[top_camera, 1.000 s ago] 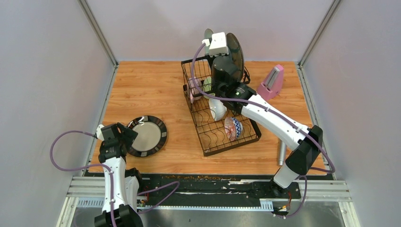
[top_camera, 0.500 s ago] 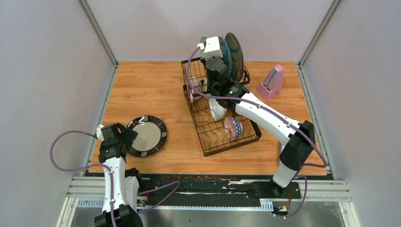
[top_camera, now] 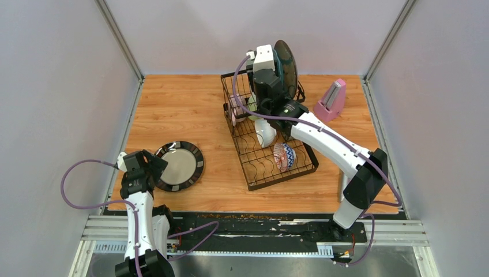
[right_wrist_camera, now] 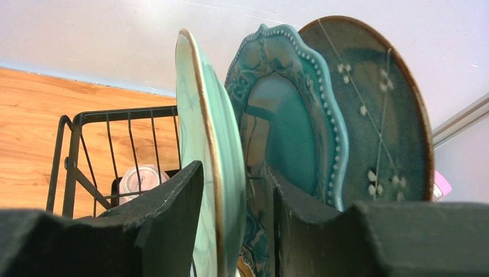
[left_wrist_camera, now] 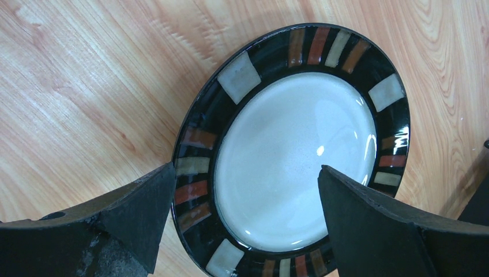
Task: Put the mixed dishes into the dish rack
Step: Insert the plate into the dish rack.
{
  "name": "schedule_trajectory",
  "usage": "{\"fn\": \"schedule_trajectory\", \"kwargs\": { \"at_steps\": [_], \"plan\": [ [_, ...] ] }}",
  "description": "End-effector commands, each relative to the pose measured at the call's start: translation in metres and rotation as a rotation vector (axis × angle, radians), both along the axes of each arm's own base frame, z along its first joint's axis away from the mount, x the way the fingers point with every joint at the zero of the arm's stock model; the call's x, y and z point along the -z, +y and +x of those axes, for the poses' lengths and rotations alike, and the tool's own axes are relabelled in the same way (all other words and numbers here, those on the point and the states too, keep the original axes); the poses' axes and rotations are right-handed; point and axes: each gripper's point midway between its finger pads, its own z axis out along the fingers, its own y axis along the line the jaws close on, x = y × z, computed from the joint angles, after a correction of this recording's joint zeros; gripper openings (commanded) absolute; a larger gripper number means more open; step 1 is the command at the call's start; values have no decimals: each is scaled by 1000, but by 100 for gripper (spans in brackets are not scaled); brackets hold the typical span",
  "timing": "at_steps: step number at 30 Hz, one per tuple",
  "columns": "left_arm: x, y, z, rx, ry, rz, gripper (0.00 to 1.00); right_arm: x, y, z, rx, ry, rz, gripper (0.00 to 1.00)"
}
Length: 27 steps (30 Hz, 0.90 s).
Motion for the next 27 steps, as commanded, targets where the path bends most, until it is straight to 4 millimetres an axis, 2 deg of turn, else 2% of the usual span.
{"fn": "schedule_trajectory", "kwargs": {
  "at_steps": [1, 5, 9, 13, 16, 18, 20, 22, 27],
  "plan": [
    [-4, 4, 2, -23, -15, 15, 100, -39, -10, -14, -27, -54, 97, 45],
    [-3, 4, 2, -24, -11, 14, 100, -51, -9, -21, -63, -63, 122, 47],
    [-4, 7, 2, -32, -8, 25, 100, -70, -6, -36, -137, -71, 185, 54],
    [-4, 10, 1, -49, -3, 35, 100, -95, -1, -62, -249, -92, 299, 57],
    [-2, 13, -2, -67, 9, 42, 100, -114, 17, -95, -426, -88, 398, 60],
    [-1, 15, -4, -87, 17, 47, 100, -120, 36, -116, -552, -67, 442, 59],
    [2, 21, -10, -141, 39, 55, 100, -115, 61, -137, -679, -26, 452, 57],
    [5, 28, -19, -203, 68, 72, 100, -99, 90, -156, -773, 33, 434, 57],
    [7, 38, -32, -310, 89, 92, 100, -20, 167, -190, -906, 252, 294, 60]
  ]
}}
